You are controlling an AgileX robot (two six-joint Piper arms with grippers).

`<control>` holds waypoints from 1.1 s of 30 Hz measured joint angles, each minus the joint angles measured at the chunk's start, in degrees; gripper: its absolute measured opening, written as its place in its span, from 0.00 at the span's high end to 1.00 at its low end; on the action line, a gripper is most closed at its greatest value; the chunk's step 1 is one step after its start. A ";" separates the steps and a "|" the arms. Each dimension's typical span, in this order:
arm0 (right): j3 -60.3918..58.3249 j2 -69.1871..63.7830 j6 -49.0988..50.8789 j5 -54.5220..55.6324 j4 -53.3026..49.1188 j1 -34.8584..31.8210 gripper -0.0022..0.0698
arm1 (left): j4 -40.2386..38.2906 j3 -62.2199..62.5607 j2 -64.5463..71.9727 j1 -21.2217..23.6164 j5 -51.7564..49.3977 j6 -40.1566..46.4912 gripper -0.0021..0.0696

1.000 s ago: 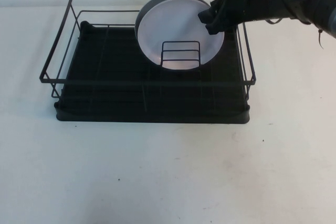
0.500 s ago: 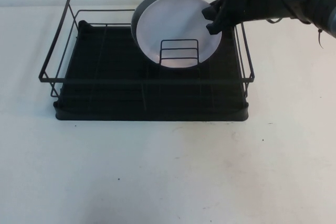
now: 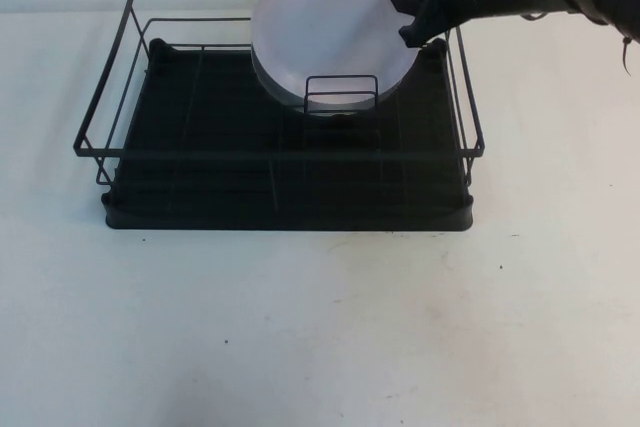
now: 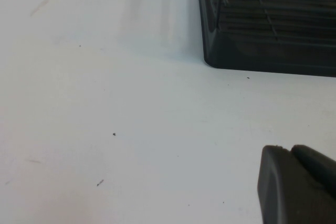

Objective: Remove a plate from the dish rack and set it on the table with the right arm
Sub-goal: Grasp the plate from the shelf, then place the plate from the table

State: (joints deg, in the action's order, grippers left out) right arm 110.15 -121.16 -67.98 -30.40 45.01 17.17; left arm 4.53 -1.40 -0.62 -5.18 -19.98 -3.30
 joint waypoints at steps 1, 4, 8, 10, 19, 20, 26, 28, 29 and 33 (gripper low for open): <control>0.00 0.40 0.00 0.00 -0.25 0.00 0.91 | 0.00 0.00 0.00 0.00 0.00 0.00 0.98; 0.00 1.56 0.12 -0.23 -0.74 0.00 0.91 | 0.00 0.00 0.00 0.00 0.00 0.00 0.98; 0.00 3.23 0.52 -0.47 -1.15 0.00 0.91 | 0.00 0.00 0.00 0.00 0.00 0.00 0.98; 0.00 4.06 0.82 -0.58 -1.15 0.00 0.91 | 0.00 0.00 0.00 0.00 0.00 0.00 0.98; 0.00 8.64 7.14 -4.33 -5.41 0.00 0.92 | 0.00 0.00 0.00 0.00 0.00 0.00 0.98; 0.00 9.36 8.00 -4.62 -6.20 0.00 0.92 | 0.00 0.00 0.00 0.00 0.00 0.00 0.98; 0.00 14.35 14.57 -8.66 -10.66 0.00 0.92 | 0.00 0.00 0.00 0.00 0.00 0.00 0.98; 0.00 16.36 18.28 -11.09 -12.80 0.00 0.92 | 0.00 0.00 0.00 0.00 0.00 0.00 0.98; 0.00 17.31 20.34 -12.47 -14.09 0.00 0.92 | 0.00 0.00 0.00 0.00 0.00 0.00 0.98; 0.00 20.44 27.10 -17.00 -18.98 0.00 0.92 | 0.00 0.00 0.00 0.00 0.00 0.00 0.98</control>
State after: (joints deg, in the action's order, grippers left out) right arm 110.15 -100.73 -40.88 -47.40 26.03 17.17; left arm 4.53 -1.40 -0.62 -5.18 -19.98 -3.30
